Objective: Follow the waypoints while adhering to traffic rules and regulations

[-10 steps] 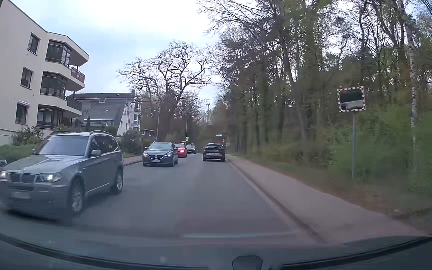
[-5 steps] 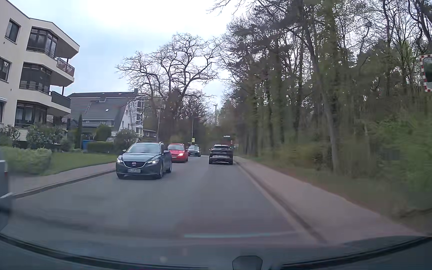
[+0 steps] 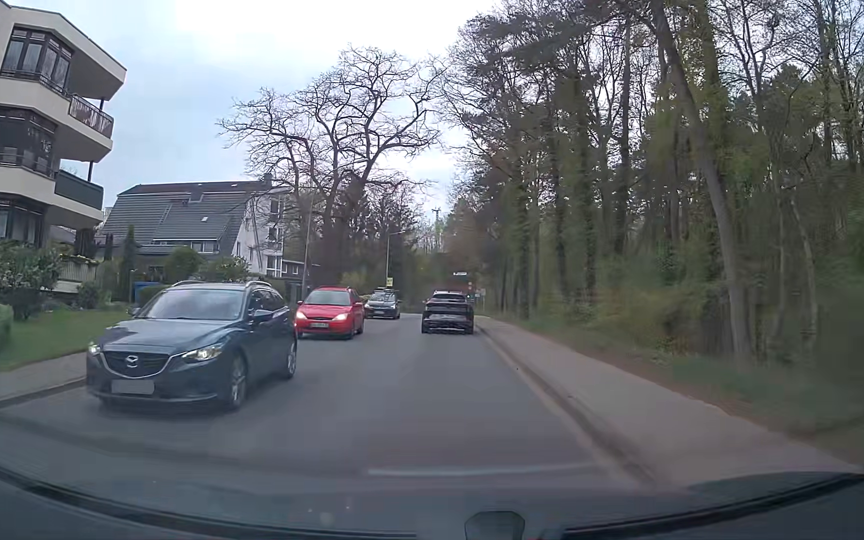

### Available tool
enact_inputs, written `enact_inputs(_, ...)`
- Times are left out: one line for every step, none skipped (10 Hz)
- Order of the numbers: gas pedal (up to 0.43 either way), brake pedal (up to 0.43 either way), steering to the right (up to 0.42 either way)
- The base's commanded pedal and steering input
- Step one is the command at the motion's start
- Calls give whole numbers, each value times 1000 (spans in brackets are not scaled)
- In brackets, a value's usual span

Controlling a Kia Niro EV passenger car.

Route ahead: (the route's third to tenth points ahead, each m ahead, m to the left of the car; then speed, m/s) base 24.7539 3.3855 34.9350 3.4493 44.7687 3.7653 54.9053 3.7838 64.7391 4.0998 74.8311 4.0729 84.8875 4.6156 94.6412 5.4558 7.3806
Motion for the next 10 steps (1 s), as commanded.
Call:
enact_inputs(67, 0, -4)
enact_inputs(87, 0, -4)
enact_inputs(110, 0, -4)
enact_inputs(130, 0, -4)
enact_inputs(130, 0, -4)
enact_inputs(138, 0, -4)
enact_inputs(138, 0, -4)
enact_inputs(138, 0, -4)
enact_inputs(138, 0, -4)
enact_inputs(138, 0, -4)
